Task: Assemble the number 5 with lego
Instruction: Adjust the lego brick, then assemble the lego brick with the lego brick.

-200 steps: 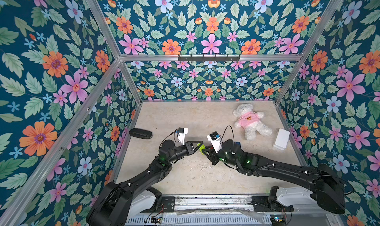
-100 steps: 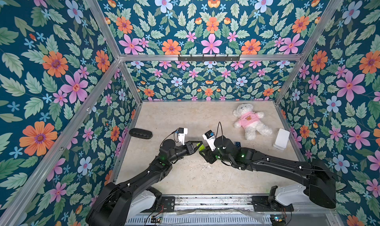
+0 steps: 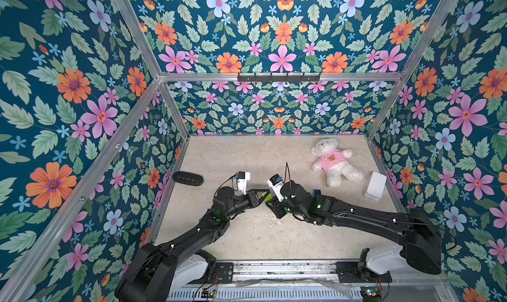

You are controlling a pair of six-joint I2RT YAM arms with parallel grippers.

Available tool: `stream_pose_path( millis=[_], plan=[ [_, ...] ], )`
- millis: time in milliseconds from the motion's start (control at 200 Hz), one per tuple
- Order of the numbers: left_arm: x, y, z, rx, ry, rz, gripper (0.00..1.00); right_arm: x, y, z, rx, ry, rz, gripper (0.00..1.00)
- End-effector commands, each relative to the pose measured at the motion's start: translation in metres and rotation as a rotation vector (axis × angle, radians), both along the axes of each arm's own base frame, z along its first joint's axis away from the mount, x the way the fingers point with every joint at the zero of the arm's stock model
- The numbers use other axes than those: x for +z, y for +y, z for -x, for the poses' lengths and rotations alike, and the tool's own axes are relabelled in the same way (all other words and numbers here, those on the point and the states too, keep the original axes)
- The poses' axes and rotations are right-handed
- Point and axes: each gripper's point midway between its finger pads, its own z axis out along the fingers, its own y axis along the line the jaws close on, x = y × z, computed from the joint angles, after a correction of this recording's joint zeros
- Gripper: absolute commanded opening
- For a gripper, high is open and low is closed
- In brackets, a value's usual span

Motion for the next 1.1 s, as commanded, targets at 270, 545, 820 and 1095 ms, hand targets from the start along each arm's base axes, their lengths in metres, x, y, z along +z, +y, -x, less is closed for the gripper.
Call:
stream_pose_path(
  millis=[270, 545, 820, 1095],
  plan=[
    [0.002, 0.000, -0.003, 0.008, -0.020, -0.006, 0.25, -0.003, -0.004, -0.007, -0.039, -0.010, 0.045, 0.13],
    [-0.014, 0.013, -0.013, 0.105, 0.001, -0.090, 0.61, -0.018, -0.020, -0.021, -0.161, 0.034, 0.079, 0.09],
    [-0.057, 0.035, -0.017, 0.219, 0.075, -0.210, 0.56, -0.070, -0.055, -0.047, -0.488, 0.234, 0.160, 0.08],
    [-0.097, 0.048, -0.008, 0.255, 0.156, -0.273, 0.53, -0.094, -0.063, -0.062, -0.657, 0.302, 0.195, 0.07]
  ],
)
